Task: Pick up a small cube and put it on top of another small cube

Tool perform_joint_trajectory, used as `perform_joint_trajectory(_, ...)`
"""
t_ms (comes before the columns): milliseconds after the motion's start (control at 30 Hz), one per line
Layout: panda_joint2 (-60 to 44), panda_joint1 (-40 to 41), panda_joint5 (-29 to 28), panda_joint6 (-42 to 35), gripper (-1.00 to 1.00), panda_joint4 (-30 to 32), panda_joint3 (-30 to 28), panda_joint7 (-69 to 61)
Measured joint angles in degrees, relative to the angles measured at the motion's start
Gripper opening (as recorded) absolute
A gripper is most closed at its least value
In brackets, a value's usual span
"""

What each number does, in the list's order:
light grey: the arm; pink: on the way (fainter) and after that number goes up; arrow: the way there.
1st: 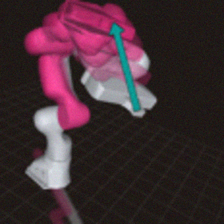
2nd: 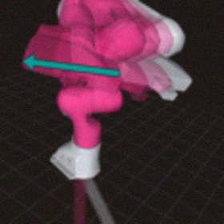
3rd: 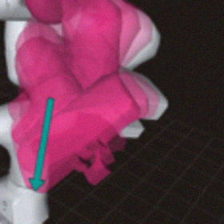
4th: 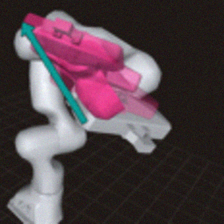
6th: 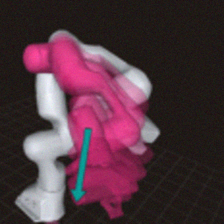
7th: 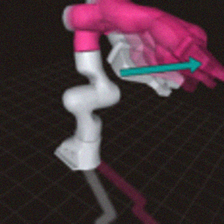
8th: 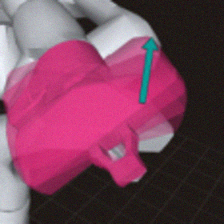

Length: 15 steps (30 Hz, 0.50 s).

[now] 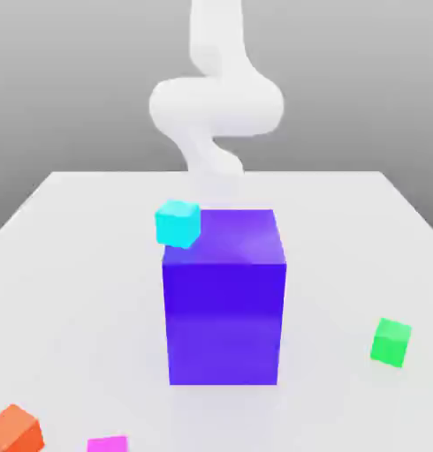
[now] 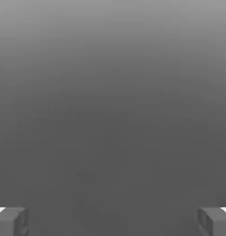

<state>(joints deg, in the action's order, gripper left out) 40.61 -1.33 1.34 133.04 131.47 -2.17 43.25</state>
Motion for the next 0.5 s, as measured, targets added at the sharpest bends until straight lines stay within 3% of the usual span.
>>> perform_joint_trajectory(500,-31.59,-4.39,10.33,7.32,0.0,-1.96,-10.05,-17.37)
